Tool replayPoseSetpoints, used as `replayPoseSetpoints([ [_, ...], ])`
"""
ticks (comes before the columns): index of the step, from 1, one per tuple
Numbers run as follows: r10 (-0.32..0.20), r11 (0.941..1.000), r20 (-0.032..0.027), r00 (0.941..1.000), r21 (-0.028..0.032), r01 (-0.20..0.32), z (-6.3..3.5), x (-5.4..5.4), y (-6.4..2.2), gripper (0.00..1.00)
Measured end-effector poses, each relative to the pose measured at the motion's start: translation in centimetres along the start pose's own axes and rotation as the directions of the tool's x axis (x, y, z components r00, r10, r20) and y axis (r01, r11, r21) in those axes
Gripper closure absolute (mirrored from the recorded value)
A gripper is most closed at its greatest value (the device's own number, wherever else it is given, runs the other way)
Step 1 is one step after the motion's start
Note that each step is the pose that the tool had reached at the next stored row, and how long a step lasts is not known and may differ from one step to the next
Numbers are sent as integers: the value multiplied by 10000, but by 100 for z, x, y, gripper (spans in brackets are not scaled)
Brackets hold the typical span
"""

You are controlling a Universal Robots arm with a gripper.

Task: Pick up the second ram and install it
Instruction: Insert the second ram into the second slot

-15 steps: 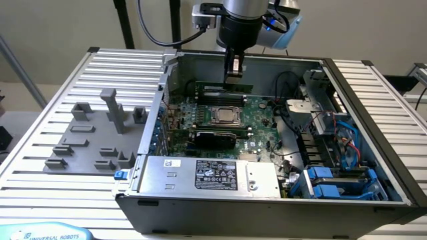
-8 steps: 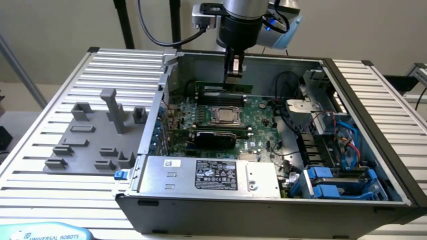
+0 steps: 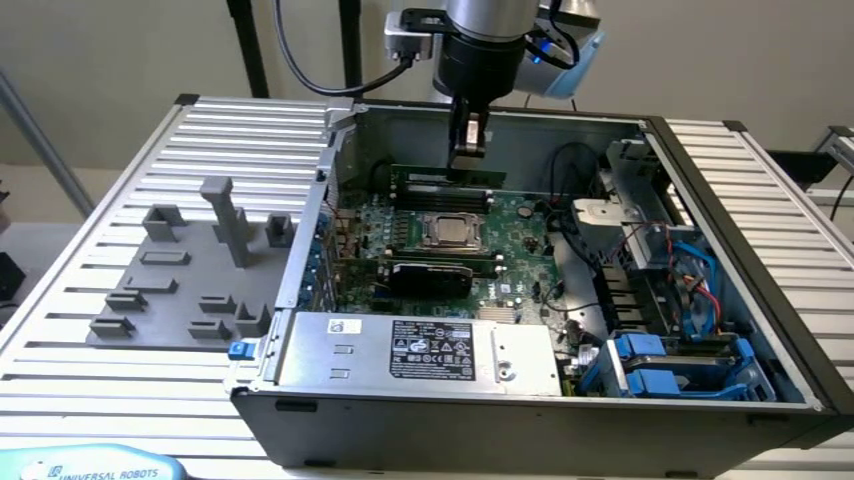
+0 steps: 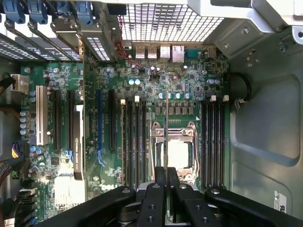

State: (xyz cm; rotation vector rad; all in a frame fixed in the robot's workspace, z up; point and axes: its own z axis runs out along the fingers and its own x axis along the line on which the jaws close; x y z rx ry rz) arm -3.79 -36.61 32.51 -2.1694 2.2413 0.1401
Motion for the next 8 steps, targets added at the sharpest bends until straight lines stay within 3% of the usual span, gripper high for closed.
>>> replayPoseSetpoints([
  [8, -2, 10000, -14, 10000, 0, 2, 109, 170, -38, 87],
])
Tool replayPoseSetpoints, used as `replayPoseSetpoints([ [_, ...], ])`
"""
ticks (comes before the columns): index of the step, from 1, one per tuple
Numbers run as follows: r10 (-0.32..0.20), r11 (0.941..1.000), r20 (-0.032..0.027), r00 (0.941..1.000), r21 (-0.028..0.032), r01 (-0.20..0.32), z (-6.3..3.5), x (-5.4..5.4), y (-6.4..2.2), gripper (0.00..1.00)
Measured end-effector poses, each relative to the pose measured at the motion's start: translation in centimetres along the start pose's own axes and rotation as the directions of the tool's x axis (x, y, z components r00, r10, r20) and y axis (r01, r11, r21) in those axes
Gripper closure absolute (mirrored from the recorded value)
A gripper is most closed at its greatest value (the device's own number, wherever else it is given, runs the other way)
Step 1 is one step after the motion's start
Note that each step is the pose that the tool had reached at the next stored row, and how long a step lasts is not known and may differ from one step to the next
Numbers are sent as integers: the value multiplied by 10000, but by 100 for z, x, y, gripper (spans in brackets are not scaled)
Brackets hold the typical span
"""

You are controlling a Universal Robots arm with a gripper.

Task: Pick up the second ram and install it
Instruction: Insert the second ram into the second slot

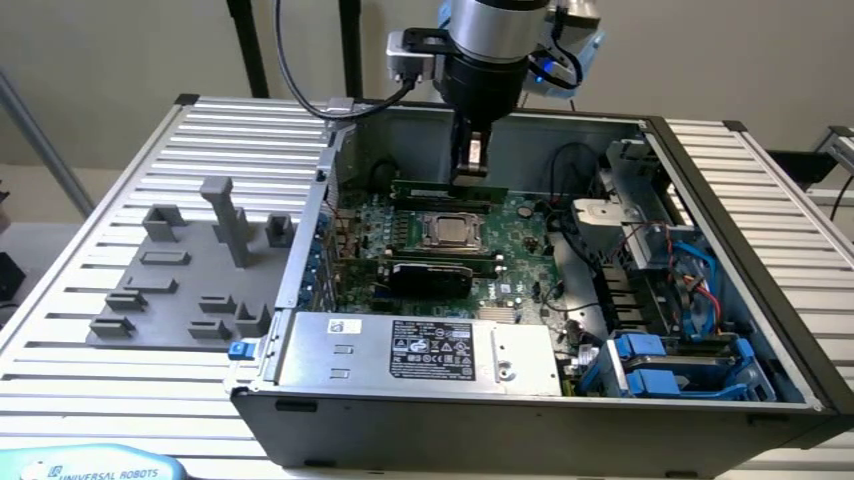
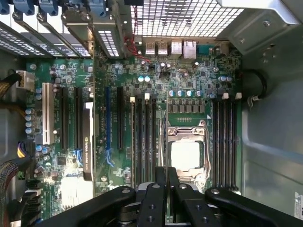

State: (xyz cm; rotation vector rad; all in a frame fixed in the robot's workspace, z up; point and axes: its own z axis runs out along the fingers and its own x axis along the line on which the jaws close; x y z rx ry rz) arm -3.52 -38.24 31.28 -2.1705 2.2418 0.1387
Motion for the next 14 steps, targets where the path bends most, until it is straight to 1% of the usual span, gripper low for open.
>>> replayPoseSetpoints([
  [4, -12, 10000, -3, 10000, 1, 12, 59, 56, -18, 87],
  [8, -38, 10000, -15, 10000, 4, 38, 123, 75, -25, 87],
  [14, -82, 10000, -60, 9999, 20, 82, 212, 82, -31, 87],
])
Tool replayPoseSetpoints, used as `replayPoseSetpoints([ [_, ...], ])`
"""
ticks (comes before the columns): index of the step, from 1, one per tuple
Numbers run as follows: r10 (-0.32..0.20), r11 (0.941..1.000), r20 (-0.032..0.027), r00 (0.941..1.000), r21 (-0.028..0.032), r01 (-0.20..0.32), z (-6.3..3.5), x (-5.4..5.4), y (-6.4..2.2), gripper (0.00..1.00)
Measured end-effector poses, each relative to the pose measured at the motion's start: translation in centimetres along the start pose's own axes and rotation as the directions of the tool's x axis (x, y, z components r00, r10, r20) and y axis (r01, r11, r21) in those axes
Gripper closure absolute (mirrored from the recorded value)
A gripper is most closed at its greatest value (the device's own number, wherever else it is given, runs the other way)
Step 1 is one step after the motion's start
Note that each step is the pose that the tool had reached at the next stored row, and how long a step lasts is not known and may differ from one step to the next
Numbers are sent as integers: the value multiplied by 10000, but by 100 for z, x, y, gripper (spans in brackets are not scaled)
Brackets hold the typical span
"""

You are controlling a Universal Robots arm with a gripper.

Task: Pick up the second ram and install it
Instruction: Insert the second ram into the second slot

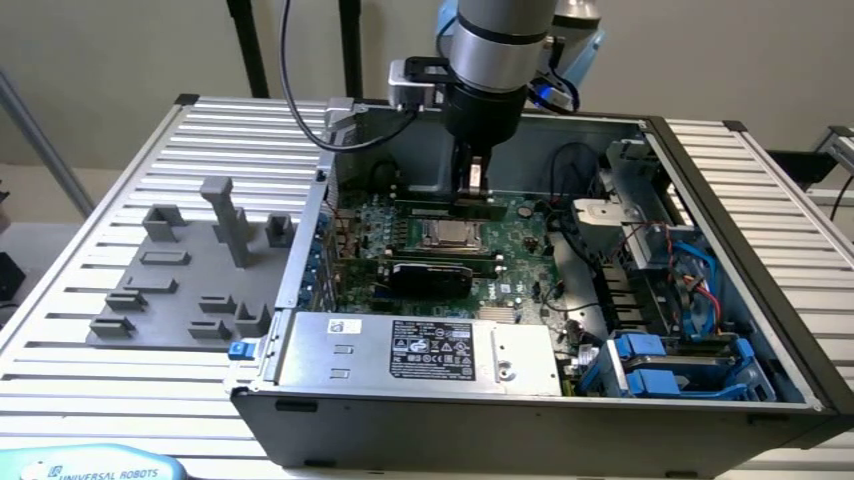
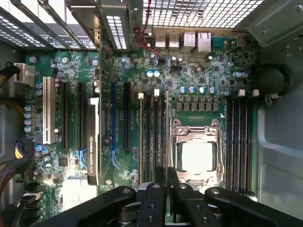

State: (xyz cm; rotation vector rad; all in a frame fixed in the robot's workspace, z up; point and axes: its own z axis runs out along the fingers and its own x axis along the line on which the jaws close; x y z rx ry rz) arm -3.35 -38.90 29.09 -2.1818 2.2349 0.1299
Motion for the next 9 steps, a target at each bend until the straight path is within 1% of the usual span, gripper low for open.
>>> replayPoseSetpoints([
  [9, -4, 10000, -62, 10000, 41, 4, 158, 11, -7, 87],
])
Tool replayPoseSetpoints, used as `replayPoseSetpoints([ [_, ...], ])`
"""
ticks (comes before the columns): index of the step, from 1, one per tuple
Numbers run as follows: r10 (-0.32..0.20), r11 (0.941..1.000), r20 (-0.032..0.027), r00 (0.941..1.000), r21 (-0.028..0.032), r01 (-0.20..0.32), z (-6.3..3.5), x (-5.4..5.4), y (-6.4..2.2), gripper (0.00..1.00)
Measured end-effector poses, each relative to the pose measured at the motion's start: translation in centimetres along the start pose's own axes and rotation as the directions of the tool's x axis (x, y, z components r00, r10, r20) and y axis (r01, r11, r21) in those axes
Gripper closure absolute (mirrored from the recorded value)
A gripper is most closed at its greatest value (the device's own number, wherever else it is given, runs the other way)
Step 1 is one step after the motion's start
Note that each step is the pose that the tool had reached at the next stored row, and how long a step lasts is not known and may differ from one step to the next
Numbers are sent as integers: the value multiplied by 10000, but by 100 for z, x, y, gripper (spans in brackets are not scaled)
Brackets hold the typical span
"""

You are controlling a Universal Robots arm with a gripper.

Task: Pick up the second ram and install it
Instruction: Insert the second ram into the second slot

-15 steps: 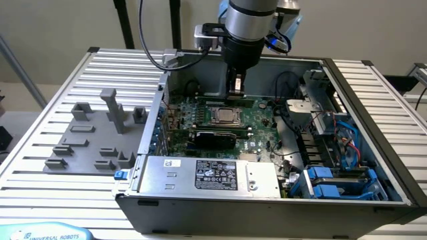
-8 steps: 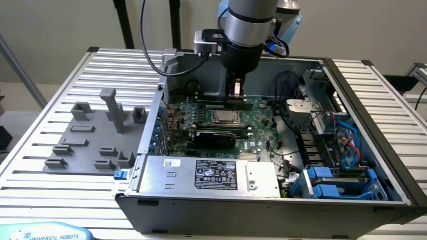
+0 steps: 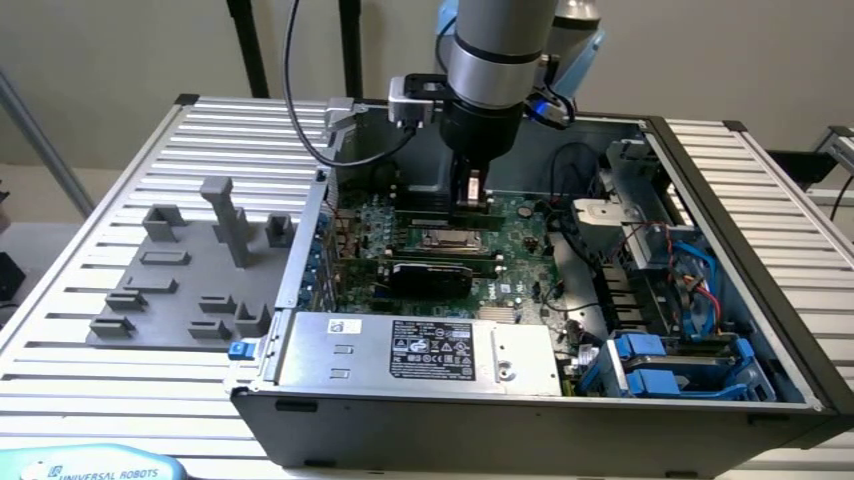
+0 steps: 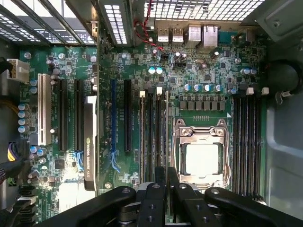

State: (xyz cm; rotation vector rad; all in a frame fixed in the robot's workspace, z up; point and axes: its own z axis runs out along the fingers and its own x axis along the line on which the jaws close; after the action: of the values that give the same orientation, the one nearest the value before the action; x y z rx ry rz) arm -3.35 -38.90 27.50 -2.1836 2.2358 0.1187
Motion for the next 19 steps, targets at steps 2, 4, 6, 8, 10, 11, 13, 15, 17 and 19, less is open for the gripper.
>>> replayPoseSetpoints([
  [2, 0, 10000, -13, 10000, 9, 0, 36, 2, -1, 87],
  [4, 2, 10000, -28, 10000, 16, -2, 73, 4, -2, 87],
  [6, 6, 10000, -41, 10000, 23, -6, 109, 7, -3, 87],
  [8, 9, 10000, -57, 10000, 31, -8, 145, 9, -4, 87],
  [10, 11, 10000, -90, 10000, 39, -10, 179, 11, -4, 87],
  [11, 13, 10000, -111, 9999, 44, -12, 194, 12, -3, 87],
  [13, 13, 10000, -156, 9999, 50, -12, 227, 14, -2, 87],
  [15, 14, 10000, -196, 9998, 56, -13, 258, 17, -2, 87],
  [17, 14, 10000, -217, 9998, 57, -12, 280, 18, -3, 87],
  [19, 15, 10000, -220, 9998, 57, -14, 283, 18, -2, 87],
])
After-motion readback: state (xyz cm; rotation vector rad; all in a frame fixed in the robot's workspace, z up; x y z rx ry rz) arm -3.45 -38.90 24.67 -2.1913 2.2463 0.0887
